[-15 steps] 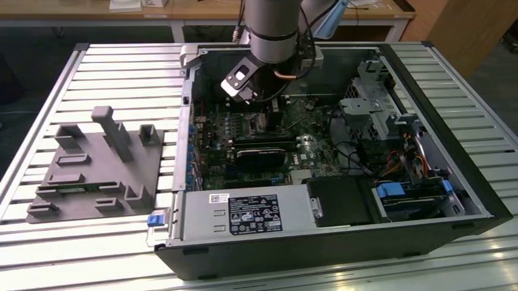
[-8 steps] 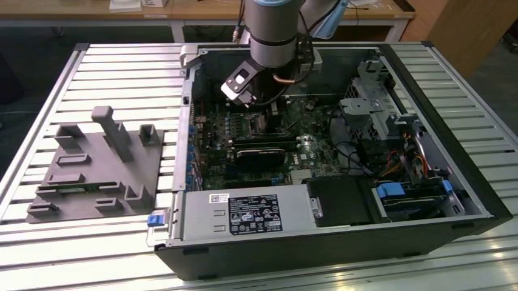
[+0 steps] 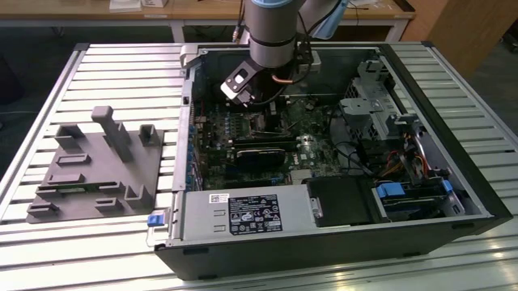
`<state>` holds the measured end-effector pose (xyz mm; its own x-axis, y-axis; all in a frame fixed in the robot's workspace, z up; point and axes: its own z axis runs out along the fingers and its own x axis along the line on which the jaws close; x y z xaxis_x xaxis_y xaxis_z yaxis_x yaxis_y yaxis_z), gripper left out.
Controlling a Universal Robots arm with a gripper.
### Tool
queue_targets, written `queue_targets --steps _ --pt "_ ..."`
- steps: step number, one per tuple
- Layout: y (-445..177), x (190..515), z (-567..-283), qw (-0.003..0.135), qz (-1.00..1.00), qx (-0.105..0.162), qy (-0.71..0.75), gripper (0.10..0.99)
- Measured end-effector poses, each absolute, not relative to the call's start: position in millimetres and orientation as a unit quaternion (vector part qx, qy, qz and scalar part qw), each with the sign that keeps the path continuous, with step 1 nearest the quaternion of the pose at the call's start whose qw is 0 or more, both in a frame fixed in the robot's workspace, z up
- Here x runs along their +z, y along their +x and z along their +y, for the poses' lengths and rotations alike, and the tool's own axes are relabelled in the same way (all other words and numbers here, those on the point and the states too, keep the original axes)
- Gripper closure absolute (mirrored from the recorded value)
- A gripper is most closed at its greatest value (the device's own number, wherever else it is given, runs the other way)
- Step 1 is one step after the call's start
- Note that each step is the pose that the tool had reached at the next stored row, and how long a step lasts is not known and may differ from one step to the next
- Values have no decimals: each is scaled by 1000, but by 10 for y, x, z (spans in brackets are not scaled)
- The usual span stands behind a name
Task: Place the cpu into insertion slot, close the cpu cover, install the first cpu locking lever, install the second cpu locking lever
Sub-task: 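Place the cpu into insertion slot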
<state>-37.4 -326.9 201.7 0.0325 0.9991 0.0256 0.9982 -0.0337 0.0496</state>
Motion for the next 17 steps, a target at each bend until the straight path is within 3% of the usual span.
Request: queue_targets --steps 17 --pt "-378 1937 -3239 9 687 26 726 549"
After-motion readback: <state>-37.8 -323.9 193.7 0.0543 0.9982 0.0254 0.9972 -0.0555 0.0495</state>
